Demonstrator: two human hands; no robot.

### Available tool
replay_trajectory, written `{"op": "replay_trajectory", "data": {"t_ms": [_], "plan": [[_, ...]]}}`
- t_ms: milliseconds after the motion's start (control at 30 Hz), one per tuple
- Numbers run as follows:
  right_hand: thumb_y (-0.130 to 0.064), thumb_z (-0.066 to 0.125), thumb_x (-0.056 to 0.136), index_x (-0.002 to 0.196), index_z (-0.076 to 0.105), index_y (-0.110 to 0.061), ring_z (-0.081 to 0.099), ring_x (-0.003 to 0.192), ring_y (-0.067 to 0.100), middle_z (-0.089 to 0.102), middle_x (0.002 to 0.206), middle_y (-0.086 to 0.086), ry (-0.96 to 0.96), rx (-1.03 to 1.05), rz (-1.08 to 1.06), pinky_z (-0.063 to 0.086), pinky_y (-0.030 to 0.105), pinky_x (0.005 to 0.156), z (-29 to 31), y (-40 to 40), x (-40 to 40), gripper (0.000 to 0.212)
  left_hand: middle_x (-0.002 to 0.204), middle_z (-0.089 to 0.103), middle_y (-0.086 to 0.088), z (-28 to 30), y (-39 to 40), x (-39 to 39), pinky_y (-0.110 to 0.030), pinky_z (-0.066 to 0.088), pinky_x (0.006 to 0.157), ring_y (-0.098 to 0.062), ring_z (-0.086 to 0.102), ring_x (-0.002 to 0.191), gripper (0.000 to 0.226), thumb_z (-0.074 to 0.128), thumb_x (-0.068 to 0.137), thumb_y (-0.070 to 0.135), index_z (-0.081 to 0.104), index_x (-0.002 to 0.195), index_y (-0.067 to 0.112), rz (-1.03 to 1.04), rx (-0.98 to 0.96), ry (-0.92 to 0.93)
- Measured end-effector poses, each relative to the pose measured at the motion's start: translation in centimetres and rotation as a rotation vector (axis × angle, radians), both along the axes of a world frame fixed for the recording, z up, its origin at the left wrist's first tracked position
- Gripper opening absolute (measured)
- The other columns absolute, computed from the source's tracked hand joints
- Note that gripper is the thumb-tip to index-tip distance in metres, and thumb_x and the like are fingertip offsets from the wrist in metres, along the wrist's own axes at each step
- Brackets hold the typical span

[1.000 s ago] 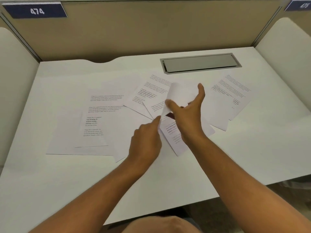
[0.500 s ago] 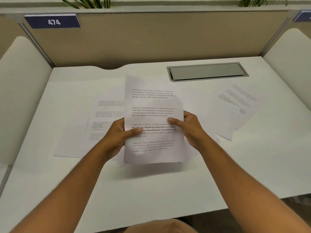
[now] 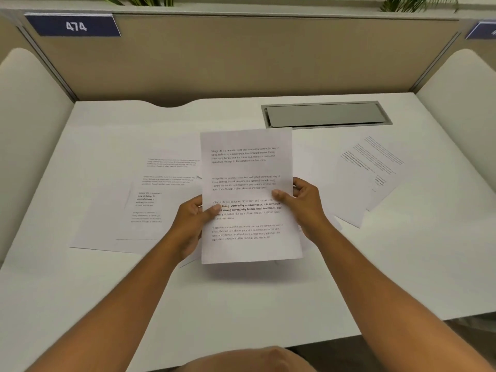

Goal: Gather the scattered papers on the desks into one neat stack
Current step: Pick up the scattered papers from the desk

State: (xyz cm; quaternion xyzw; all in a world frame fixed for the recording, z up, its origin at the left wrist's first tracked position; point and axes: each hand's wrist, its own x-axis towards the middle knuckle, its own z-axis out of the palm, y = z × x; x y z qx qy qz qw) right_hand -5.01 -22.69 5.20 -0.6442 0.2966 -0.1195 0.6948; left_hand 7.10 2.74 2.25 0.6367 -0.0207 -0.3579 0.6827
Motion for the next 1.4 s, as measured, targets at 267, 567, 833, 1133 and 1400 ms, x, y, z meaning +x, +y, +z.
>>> {"op": "replay_trajectory", "data": {"t_ms": [267,567,833,1133,1400], "plan": [[-0.043,0.081,0.089,0.132,0.064,-0.013,0.052,0.128,0.035,0.058,0.134,0.012,0.696,-0.828,-0.015,0.049,0.048,0.101,-3.2,-4.6,-3.8,0.055,0.120,0.086,-0.005,-1.5,0.3,-0.7,-0.038,0.070,0.079,-0.028,0.085,0.105,0.029,0.071,0.106,0.015,0.075,0.134,0.016,0.154,0.031,-0.011],[-0.022,0.094,0.075,0.141,0.052,-0.006,0.063,0.124,0.037,0.062,0.136,0.016,0.686,-0.601,0.016,0.051,0.043,0.099,-3.8,-8.0,-4.3,0.080,0.120,0.086,-0.005,-2.5,-0.9,-1.8,-0.040,0.069,0.079,-0.027,0.084,0.105,0.025,0.067,0.109,0.013,0.076,0.131,0.018,0.213,0.039,0.028],[-0.013,0.075,0.096,0.102,0.071,-0.028,0.078,0.098,0.023,0.079,0.110,0.001,0.254,-0.155,-0.087,0.065,0.046,0.088,-3.5,-9.9,-7.1,0.016,0.120,0.086,-0.004,-2.2,-3.2,-3.2,-0.035,0.070,0.074,-0.023,0.085,0.101,0.025,0.062,0.111,0.012,0.075,0.132,0.020,0.245,0.008,0.053],[-0.010,0.077,0.094,0.098,0.073,-0.027,0.076,0.102,0.030,0.080,0.107,0.003,-0.038,-0.078,-0.483,0.059,0.056,0.100,1.1,-14.7,-10.7,0.017,0.122,0.086,-0.003,-1.1,-3.7,-3.1,-0.035,0.069,0.074,-0.024,0.084,0.106,0.026,0.063,0.111,0.015,0.074,0.133,0.020,0.326,0.005,0.034],[-0.015,0.083,0.090,0.092,0.074,-0.031,0.074,0.082,0.005,0.080,0.090,-0.015,-0.080,-0.293,-0.261,0.060,0.035,0.082,4.5,-9.8,-7.7,0.019,0.121,0.086,-0.005,0.6,-5.5,-3.2,-0.037,0.069,0.076,-0.026,0.084,0.108,0.025,0.058,0.114,0.014,0.075,0.130,0.021,0.295,-0.031,0.056]]}}
